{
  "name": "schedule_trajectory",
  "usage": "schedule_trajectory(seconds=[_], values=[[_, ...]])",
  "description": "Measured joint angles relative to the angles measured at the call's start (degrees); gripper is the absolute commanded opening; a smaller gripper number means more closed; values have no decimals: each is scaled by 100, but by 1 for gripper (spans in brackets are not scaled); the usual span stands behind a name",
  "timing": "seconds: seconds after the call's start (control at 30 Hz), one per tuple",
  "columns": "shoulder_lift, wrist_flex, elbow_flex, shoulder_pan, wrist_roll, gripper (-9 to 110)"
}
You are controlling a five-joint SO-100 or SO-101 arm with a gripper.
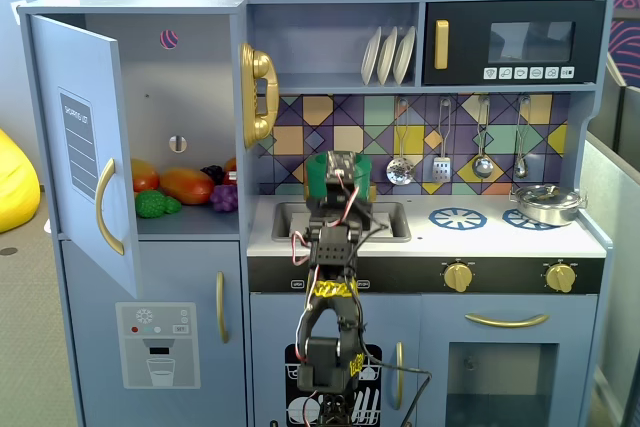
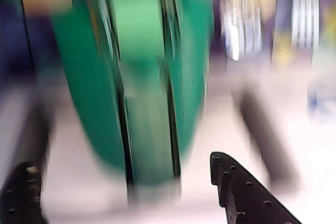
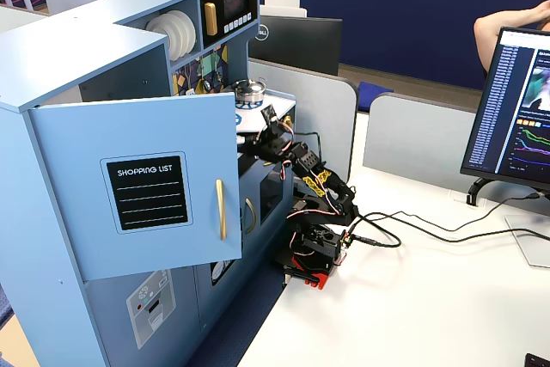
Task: Take off the lid from the green recipient and place it on the counter
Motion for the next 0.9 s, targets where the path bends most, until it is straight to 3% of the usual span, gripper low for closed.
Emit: schedule_trajectory(seconds=[0.73,0.9], values=[[-2830,-1002,-2127,18,-272,37],[-3296,-1081,-2505,-35,-360,25]])
